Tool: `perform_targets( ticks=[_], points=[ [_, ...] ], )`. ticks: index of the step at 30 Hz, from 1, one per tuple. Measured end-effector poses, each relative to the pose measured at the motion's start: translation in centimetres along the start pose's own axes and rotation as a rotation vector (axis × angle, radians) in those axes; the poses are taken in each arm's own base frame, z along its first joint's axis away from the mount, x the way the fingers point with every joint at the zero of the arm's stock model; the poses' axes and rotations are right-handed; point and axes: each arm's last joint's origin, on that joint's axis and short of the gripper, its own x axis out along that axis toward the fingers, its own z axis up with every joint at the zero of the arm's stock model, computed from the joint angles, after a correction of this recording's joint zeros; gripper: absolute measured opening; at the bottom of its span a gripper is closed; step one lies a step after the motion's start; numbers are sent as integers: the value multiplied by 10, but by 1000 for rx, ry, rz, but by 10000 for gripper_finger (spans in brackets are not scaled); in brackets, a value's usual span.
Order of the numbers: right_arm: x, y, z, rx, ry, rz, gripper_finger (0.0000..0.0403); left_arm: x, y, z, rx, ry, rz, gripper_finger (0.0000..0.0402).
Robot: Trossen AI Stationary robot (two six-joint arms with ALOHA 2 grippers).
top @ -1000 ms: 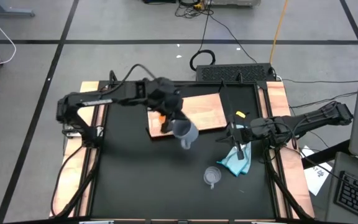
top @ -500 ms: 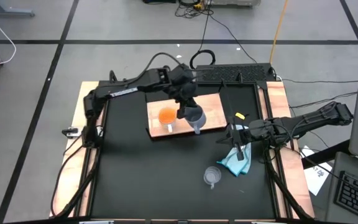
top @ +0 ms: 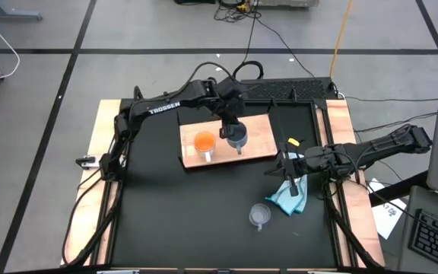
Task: Stack small to large cups/mugs on shelf
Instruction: Put the light blue mug on the shelf
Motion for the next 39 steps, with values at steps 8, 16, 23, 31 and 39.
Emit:
perform_targets(
  ticks=[8, 16, 23, 31, 39],
  points=[
    [0, 0, 0, -9, 0, 0, 0, 5, 7, -8, -10, 57, -16, 4],
    [0, 0, 0, -7, -5, 0, 0, 19, 9, -13, -28, 98, -48, 4],
    [0, 0, 2, -5, -24, -3, 0, 27, 10, -15, -54, 115, -53, 4],
    [0, -1, 4, -3, -45, -7, 0, 36, 9, -14, -79, 105, -51, 4],
    [0, -1, 5, -3, -46, -7, 0, 38, 9, -14, -113, 111, -45, 4]
  ],
)
